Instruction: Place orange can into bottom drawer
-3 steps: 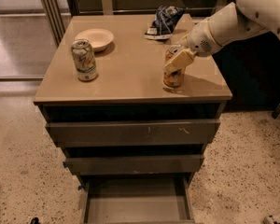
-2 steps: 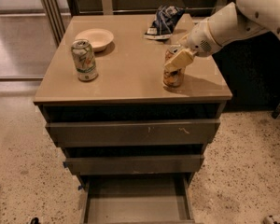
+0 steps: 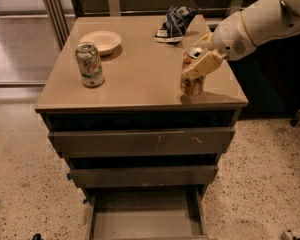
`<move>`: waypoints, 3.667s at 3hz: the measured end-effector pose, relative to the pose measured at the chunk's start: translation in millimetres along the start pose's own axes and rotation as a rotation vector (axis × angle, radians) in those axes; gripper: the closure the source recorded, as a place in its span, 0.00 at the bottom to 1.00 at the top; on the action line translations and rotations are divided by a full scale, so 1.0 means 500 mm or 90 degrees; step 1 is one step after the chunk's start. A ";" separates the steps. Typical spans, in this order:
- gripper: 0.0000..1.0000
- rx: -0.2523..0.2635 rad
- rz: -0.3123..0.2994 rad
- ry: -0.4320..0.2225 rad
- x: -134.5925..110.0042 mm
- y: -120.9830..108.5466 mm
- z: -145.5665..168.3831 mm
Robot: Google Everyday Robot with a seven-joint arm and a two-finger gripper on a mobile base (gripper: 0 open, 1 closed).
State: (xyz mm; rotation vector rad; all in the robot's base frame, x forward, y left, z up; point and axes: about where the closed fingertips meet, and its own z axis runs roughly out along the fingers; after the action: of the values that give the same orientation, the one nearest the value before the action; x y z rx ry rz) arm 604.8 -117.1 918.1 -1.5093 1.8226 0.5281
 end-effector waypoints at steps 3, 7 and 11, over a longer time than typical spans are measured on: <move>1.00 -0.036 0.004 -0.016 0.008 0.138 -0.085; 1.00 -0.108 0.056 -0.040 0.287 0.361 0.180; 1.00 -0.062 -0.028 -0.007 0.505 0.379 0.392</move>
Offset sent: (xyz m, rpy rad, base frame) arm -0.0540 -0.0042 0.0276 0.0330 -0.0014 0.0532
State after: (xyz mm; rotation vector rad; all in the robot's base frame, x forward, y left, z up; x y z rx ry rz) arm 453.9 -106.6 579.0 -1.6040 1.7730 0.6103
